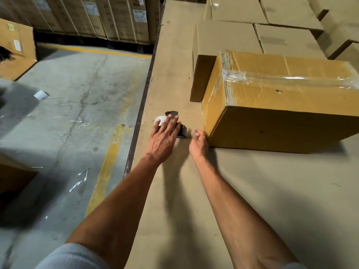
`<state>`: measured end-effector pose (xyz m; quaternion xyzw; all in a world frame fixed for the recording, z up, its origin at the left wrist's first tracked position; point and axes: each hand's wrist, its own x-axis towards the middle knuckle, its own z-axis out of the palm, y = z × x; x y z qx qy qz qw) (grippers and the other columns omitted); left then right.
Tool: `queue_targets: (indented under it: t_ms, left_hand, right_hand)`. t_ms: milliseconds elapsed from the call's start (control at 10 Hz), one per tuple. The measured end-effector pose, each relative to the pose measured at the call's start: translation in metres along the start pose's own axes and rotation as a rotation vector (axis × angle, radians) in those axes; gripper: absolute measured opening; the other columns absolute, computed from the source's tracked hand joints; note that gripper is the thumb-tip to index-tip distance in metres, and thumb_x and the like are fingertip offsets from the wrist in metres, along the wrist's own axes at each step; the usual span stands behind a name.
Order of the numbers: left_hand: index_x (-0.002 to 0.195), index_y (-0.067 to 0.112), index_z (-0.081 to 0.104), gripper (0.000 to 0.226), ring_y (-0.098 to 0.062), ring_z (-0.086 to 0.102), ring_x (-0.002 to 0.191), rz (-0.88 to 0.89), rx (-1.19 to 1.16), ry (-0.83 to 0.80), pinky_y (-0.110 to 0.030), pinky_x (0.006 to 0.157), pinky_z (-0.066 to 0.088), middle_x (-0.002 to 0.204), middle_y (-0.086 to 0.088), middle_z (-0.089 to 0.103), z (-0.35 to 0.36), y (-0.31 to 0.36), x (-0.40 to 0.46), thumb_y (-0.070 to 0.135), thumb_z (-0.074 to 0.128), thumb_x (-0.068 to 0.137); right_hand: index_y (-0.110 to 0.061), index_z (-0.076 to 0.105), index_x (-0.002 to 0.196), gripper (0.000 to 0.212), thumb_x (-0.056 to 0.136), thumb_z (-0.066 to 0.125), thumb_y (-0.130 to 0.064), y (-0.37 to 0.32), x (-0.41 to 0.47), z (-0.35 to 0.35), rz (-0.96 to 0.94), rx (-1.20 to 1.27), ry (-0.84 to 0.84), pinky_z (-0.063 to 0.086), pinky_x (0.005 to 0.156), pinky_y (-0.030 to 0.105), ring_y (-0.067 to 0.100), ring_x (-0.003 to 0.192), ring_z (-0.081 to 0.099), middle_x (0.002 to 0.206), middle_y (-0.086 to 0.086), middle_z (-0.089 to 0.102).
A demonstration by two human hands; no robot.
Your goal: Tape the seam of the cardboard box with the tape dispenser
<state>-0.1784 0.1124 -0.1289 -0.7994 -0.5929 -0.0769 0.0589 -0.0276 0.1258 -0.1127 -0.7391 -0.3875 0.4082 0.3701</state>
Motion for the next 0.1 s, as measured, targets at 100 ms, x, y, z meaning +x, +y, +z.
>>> queue_targets:
  t_ms: [100]
  left_hand:
    - [0.166, 0.014, 0.039, 0.073, -0.028, 0.028, 0.164, -0.057, -0.075, 0.044, -0.053, 0.131, 0.027, 0.177, -0.008, 0.031, -0.0072, 0.0282, -0.0231, 0.011, 0.058, 0.096]
  right_hand:
    - [-0.001, 0.063, 0.127, 0.034, 0.109, 0.036, -0.01, 0.0115, -0.0188, -0.0269, -0.024, -0.045, 0.025, 0.038, 0.093, 0.03, 0.036, 0.125, 0.059, 0.136, 0.021, 0.064]
